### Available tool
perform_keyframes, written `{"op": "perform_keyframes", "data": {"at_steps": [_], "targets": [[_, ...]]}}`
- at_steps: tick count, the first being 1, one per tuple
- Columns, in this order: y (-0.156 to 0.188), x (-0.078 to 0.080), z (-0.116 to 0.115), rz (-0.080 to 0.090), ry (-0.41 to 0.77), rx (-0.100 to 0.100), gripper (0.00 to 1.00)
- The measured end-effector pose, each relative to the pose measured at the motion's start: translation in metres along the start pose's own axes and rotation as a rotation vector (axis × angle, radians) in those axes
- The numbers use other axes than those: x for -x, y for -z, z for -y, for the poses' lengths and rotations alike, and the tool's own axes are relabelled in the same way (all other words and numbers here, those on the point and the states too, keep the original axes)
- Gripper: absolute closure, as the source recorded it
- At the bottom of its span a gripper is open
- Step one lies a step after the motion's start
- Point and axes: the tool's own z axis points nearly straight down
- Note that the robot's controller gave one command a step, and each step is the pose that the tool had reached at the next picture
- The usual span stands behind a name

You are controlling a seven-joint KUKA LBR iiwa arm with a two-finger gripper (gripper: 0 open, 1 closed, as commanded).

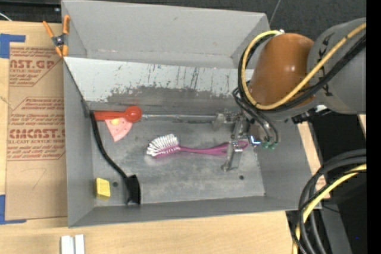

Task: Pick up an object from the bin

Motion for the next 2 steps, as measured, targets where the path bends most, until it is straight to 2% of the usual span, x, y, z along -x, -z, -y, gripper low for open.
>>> {"op": "perform_keyframes", "data": {"at_steps": [1,2], "targets": [[0.000,0.000,0.000,0.000,0.000,0.000,0.00],[-0.067,-0.005,-0.019,0.003,0.169,0.000,0.00]]}}
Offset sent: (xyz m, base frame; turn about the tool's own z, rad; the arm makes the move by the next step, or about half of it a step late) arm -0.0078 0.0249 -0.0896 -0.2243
